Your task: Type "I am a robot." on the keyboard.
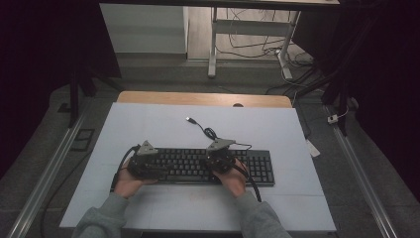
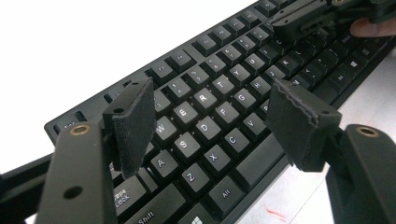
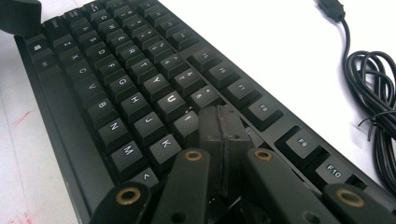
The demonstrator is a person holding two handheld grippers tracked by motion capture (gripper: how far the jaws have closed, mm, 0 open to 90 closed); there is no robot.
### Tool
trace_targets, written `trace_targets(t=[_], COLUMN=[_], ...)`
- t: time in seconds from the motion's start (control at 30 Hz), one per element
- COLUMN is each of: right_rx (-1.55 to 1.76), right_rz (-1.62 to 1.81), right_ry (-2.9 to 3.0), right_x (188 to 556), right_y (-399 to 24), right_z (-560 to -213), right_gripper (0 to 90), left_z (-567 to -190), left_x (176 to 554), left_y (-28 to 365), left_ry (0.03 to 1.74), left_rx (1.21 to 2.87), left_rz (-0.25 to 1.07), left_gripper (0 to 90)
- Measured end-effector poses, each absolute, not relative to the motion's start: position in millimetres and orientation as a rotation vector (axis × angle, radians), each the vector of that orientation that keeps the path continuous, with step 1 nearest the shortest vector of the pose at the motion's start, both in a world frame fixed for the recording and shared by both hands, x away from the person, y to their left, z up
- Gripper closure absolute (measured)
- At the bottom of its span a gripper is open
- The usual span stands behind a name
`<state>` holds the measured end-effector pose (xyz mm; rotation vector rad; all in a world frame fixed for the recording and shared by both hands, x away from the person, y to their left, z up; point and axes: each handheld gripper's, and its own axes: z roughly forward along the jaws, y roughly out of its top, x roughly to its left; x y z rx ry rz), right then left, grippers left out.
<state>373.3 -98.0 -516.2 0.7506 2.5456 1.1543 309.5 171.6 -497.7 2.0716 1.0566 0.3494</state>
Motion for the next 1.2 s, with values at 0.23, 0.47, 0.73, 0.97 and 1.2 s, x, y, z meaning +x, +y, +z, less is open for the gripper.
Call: trace_targets(t=[0.23,0.47,0.73,0.97,1.2], right_rx=[0.753,0.737,0.752,0.763,0.797], right_rz=[1.137,1.193,1.259,1.255,1.259], right_ry=[2.553,2.526,2.486,2.461,2.44], right_x=[373.8,370.3,363.4,355.1,344.2], right_y=[-96.4,-101.9,-116.3,-132.4,-161.8], right_z=[-518.6,-511.2,-501.3,-499.3,-498.3], right_gripper=[89.6,89.4,73.6,60.0,54.8], left_z=[-498.0,-497.8,-498.2,-498.6,-499.8], left_x=[309.2,309.4,309.5,309.5,310.1], left_y=[170.7,171.5,171.0,171.3,170.7], left_ry=[1.052,1.054,1.055,1.056,1.06], left_rx=[2.076,2.073,2.075,2.077,2.081], left_rz=[0.349,0.354,0.354,0.361,0.36], left_gripper=[32.6,32.5,32.4,32.3,32.0])
